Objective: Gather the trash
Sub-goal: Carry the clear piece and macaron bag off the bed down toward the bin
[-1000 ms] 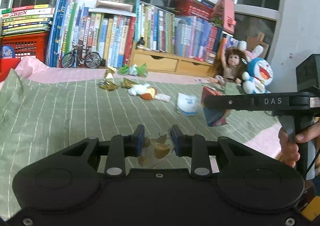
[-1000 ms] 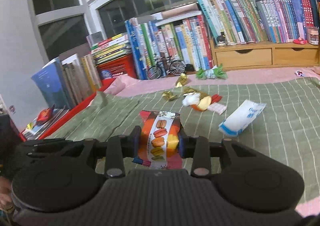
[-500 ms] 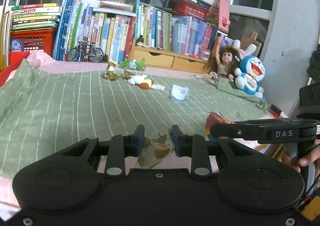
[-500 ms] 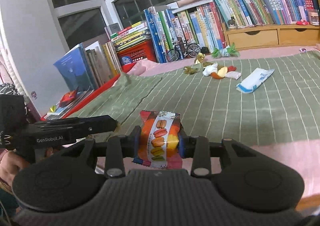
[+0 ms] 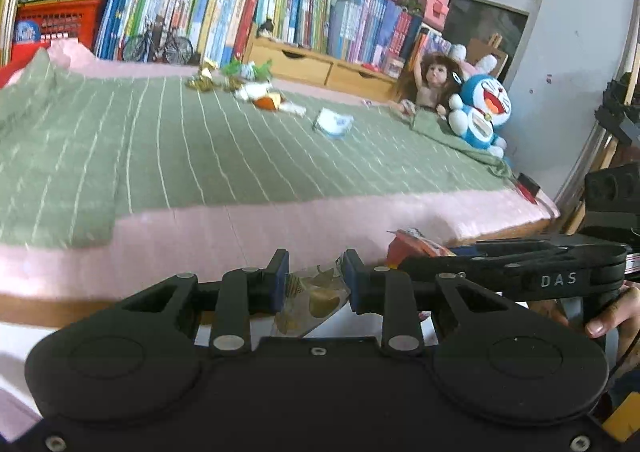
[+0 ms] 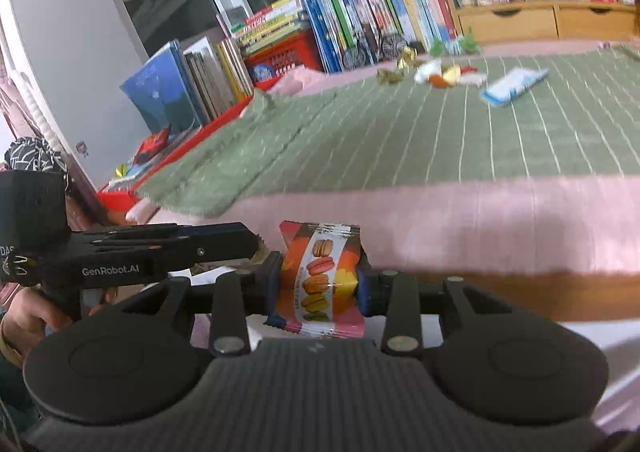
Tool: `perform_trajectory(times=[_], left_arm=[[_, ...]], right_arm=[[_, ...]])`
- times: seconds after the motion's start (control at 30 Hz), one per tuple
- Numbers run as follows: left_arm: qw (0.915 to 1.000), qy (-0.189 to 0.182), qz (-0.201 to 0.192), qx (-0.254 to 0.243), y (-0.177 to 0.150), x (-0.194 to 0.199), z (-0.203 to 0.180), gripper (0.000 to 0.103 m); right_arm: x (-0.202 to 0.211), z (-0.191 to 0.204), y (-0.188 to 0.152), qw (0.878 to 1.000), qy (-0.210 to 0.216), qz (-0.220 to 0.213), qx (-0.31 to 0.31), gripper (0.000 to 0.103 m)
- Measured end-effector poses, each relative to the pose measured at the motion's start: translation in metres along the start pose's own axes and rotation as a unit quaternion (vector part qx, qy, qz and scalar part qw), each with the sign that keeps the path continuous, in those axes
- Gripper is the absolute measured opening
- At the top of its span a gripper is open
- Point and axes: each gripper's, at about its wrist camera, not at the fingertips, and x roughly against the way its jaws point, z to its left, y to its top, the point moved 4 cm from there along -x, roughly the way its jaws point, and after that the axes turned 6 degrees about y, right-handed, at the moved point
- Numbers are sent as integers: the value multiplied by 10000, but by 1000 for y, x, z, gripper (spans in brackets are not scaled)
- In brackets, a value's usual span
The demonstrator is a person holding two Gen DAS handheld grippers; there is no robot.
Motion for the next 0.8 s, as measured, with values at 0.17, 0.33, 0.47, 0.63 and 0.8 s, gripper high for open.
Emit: perform_trajectory(times=[0.17, 0.33, 0.47, 0.63, 0.8], left_arm=[[9997, -18, 206, -134, -18, 1, -5, 28], [9988, 54, 430, -235, -30, -2, -5, 28], [9980, 89, 585, -200, -40, -7, -4, 28], [9970, 99, 714, -298, -48, -15, -7, 28], [9953, 139, 882, -379, -57, -25, -9, 28]], right_arm=[[1, 3, -17, 9996, -142, 178, 137, 41], [2, 2, -29, 9997, -110, 200, -26, 41], [-1, 3, -38, 9993, -204, 298, 12, 41], [-3, 1, -46, 9990, -196, 393, -61, 41], [-5, -4, -51, 9986, -221, 423, -206, 41]])
